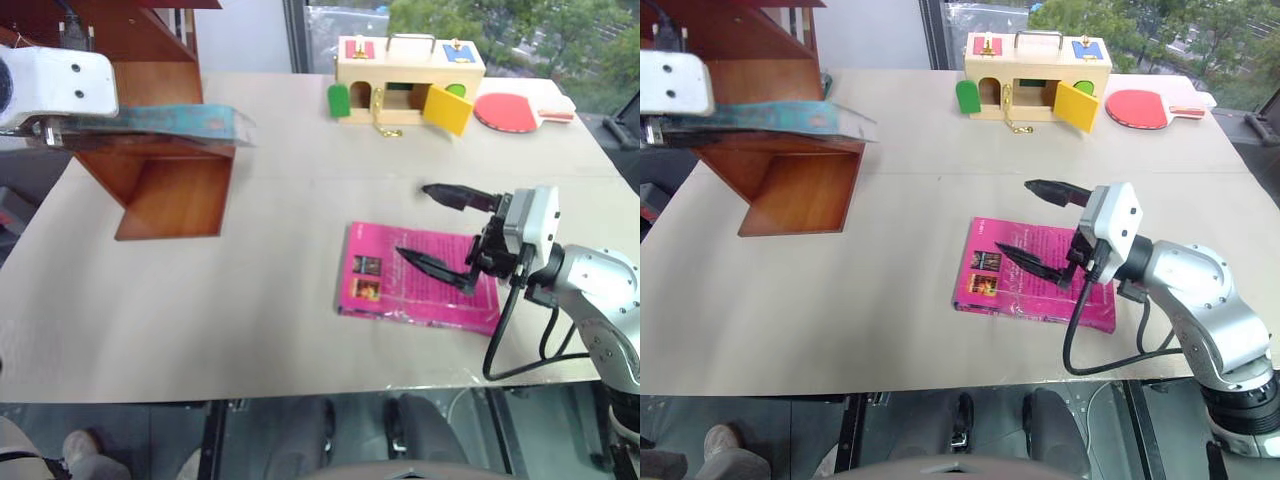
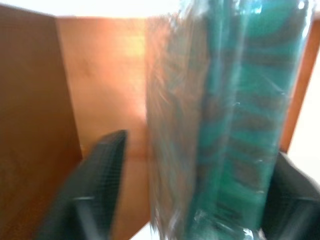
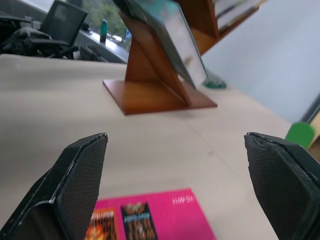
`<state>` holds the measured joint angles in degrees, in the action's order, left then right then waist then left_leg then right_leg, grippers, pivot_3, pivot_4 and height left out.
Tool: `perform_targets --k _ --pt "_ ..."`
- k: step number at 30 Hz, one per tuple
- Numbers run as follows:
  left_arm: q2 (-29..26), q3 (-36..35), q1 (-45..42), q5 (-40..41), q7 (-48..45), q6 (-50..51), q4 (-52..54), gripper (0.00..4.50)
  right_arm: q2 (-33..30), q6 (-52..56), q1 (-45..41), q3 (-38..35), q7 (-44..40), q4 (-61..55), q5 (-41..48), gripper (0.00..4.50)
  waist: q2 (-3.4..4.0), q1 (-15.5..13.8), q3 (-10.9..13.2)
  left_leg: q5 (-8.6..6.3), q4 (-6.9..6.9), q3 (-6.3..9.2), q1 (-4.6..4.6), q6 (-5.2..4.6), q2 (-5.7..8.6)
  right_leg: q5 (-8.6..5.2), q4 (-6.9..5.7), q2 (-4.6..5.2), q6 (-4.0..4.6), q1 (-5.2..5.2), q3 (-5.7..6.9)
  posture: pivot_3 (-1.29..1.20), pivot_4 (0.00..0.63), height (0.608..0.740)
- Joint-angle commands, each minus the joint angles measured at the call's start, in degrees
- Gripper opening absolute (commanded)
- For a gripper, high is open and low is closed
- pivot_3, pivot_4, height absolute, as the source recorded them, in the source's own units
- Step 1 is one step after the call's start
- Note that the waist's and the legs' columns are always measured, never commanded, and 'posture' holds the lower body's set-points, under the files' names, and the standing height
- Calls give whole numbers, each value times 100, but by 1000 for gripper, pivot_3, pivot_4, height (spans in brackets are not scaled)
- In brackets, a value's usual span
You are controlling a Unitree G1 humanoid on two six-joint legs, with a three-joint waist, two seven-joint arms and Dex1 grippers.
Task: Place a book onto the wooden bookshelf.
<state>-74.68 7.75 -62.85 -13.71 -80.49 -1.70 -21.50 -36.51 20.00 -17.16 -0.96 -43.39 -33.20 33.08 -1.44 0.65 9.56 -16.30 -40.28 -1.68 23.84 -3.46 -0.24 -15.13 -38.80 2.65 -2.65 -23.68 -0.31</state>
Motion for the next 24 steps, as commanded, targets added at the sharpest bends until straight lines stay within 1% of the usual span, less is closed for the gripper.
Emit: perform_targets --k 1,2,4,6,7,8,9,10,11,12,14,16,17,18,19,20,21,23,24 --pt "-55 -1054 388 1265 -266 658 912 3970 28 0 -162 -120 -24 4 86 4500 -2 5 1 0 -1 -1 0 0 1 0 -1 7 0 0 0 0 150 740" --pt "-62 -1351 531 1651 -339 1128 1201 3970 19 25 -190 -135 -50 32 119 4500 -6 5 4 0 -1 -1 1 0 1 0 0 17 0 0 0 0 150 740" --pt "-95 -1728 782 2176 -398 1750 1682 3970 -21 51 -196 -207 -121 77 196 4500 -7 6 7 0 -1 3 2 1 0 0 0 26 0 -1 4 0 150 740" --pt "-88 -2505 1143 3798 -654 3729 2833 3970 -105 179 -232 -291 -211 70 357 4500 -3 7 11 0 -1 6 1 1 0 0 -3 24 0 0 8 0 150 740" --pt "-15 -2809 1311 4446 -625 4454 3319 3970 -154 235 -226 -345 -260 63 431 4500 -4 9 11 0 -1 7 2 1 0 0 -2 15 0 1 9 0 150 740" --pt "279 -3064 1444 5088 -254 5054 3792 3970 -228 295 -195 -402 -295 58 477 4500 -7 11 13 0 -1 6 2 1 0 0 -4 15 0 1 8 0 150 740" --pt "622 -3261 1614 5486 190 5336 4192 3970 -291 351 -147 -457 -306 52 509 4500 0 -2 17 0 -3 12 1 1 0 0 0 25 0 6 12 0 150 740" --pt "1139 -3414 1841 5977 793 5617 4605 3970 -364 459 -53 -508 -274 28 534 4500 13 -26 16 0 -5 14 -3 1 2 -1 -5 33 -1 10 13 0 150 740" --pt "1642 -3489 2070 6290 1395 5814 4970 3970 -432 590 35 -542 -203 -1 540 4500 26 -58 13 0 -8 20 -6 1 4 -2 0 40 -3 19 19 0 150 740" --pt "2139 -3475 2303 6383 1982 5875 5285 3970 -493 722 118 -567 -118 -22 535 4500 41 -85 4 0 -12 30 -16 1 7 -2 -4 48 -4 33 21 0 150 740" --pt "3127 -3006 2924 6121 3037 5705 5850 3970 -651 1053 273 -511 128 37 326 4500 34 -127 7 1 -22 46 -27 3 7 -2 -10 47 -3 51 15 0 150 740" --pt "4182 -2485 3534 5757 3957 5490 5774 3970 -459 1330 426 -604 741 173 156 4500 35 -135 -4 9 -20 53 -21 17 7 5 -18 38 3 45 15 0 150 740" --pt "4584 -2251 3900 5586 4212 5313 5689 4487 -501 1267 663 -592 806 136 -54 4500 29 -130 0 10 -19 49 -33 18 8 9 -20 39 4 54 8 0 150 740" --pt "4721 -1779 4338 4928 4422 4802 5555 4487 -525 1143 965 -644 900 103 -311 4500 30 -135 -4 10 -19 46 -37 18 9 9 -25 37 4 56 5 0 150 740" --pt "4758 -1441 4623 4452 4546 4427 5487 4487 -566 1030 1181 -680 917 73 -489 4500 29 -139 -6 12 -10 47 -36 21 9 12 -14 35 7 54 5 0 150 740" --pt "4885 -1380 4934 4282 4602 4166 5332 4487 -558 944 1464 -864 1030 51 -656 4500 31 -137 -6 12 -8 44 -46 21 10 10 -17 34 8 59 1 0 150 740" --pt "4856 -1291 5190 4007 4607 3809 5148 4487 -558 890 1720 -1045 1075 23 -740 4500 34 -139 -6 12 1 41 -44 21 10 10 -12 32 9 54 -5 0 150 740" --pt "4661 -1248 5653 3749 4226 3119 4926 4487 -618 786 2292 -1450 906 -57 -739 4500 36 -139 -7 12 4 37 -32 21 9 10 -11 30 9 37 -10 0 150 740" --pt "4576 -1362 5840 3687 4114 2876 4759 4487 -647 741 2621 -1687 810 -91 -761 4500 39 -142 -8 12 4 37 -27 21 7 10 -9 30 10 33 -9 0 150 740"
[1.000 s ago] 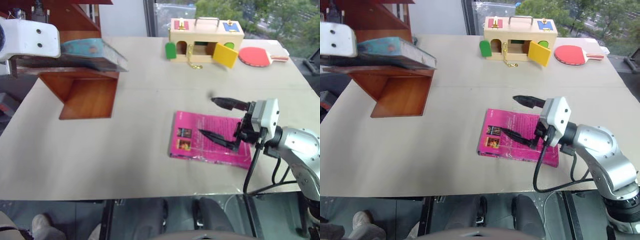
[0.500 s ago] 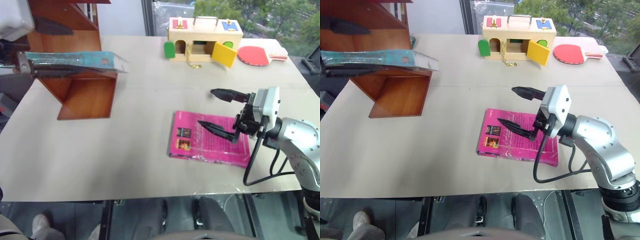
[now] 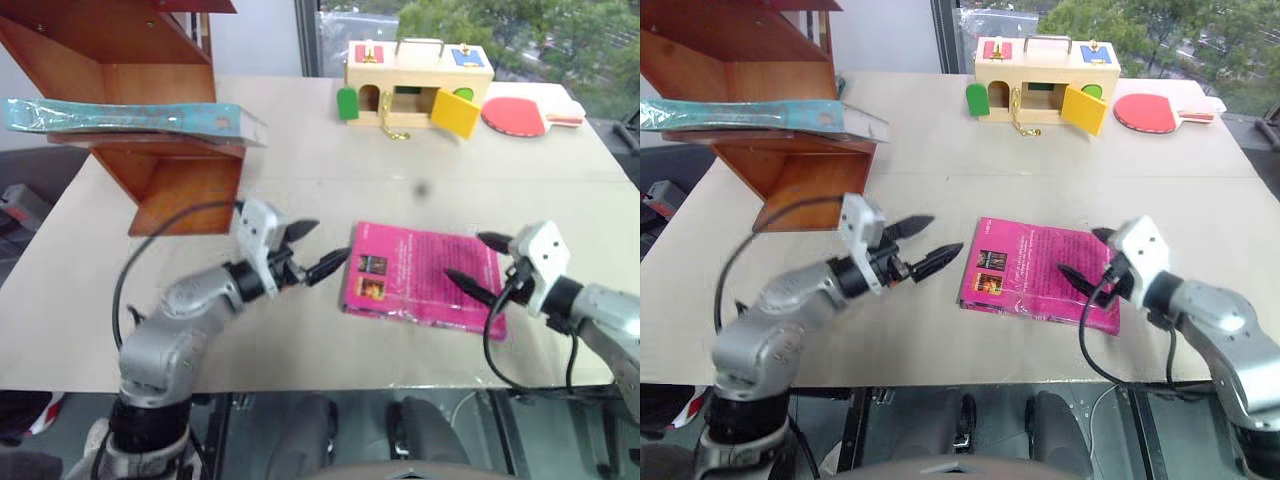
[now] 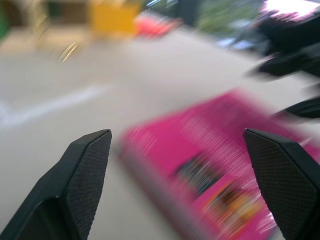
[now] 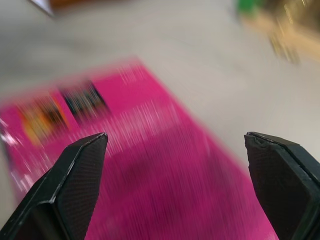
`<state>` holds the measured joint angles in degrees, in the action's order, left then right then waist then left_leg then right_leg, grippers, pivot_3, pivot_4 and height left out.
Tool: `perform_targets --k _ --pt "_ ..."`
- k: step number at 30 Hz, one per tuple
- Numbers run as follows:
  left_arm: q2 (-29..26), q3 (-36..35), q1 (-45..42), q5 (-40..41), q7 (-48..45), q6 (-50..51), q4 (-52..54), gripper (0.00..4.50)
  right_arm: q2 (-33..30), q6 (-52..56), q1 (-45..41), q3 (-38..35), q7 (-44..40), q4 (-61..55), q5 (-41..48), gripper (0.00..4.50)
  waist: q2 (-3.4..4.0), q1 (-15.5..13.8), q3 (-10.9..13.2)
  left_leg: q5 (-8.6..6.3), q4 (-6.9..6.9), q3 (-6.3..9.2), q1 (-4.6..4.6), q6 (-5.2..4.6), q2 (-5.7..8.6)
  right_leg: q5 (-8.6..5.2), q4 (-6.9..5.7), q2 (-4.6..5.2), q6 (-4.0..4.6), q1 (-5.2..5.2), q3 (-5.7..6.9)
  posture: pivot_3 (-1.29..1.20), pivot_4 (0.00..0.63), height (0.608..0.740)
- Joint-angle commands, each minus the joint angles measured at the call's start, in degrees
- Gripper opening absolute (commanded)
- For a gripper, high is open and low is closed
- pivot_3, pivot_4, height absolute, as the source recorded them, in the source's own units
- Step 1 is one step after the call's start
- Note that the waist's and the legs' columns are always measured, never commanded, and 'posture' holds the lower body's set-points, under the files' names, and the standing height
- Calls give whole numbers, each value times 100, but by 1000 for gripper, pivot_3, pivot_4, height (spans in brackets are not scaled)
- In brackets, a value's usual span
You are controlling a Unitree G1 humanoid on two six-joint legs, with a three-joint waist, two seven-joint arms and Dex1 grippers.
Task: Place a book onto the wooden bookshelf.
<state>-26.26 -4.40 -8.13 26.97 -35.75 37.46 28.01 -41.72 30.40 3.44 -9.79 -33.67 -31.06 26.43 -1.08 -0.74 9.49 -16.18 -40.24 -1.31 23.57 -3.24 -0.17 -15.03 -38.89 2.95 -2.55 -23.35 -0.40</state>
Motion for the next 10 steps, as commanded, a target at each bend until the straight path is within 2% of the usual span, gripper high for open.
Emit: perform_targets --k 1,5,10 --pt "-351 -261 537 -407 -479 -1264 -333 4487 -159 -382 894 -1035 -311 -348 -105 4500 7 -6 -4 0 0 -1 4 0 -1 0 4 1 0 -2 0 0 150 740" --pt "-919 -800 921 -232 -1195 -1849 -767 4487 -97 -584 2114 -2191 -873 -467 69 4500 18 -13 -11 -15 0 2 3 -24 -2 -1 9 9 1 4 9 0 150 740" --pt "-1413 -1299 1043 29 -1726 -2006 -1087 4487 -6 -726 2791 -2836 -1224 -469 140 4500 24 -7 -14 -16 0 -1 -36 -26 -5 -4 12 13 5 39 4 0 150 740"
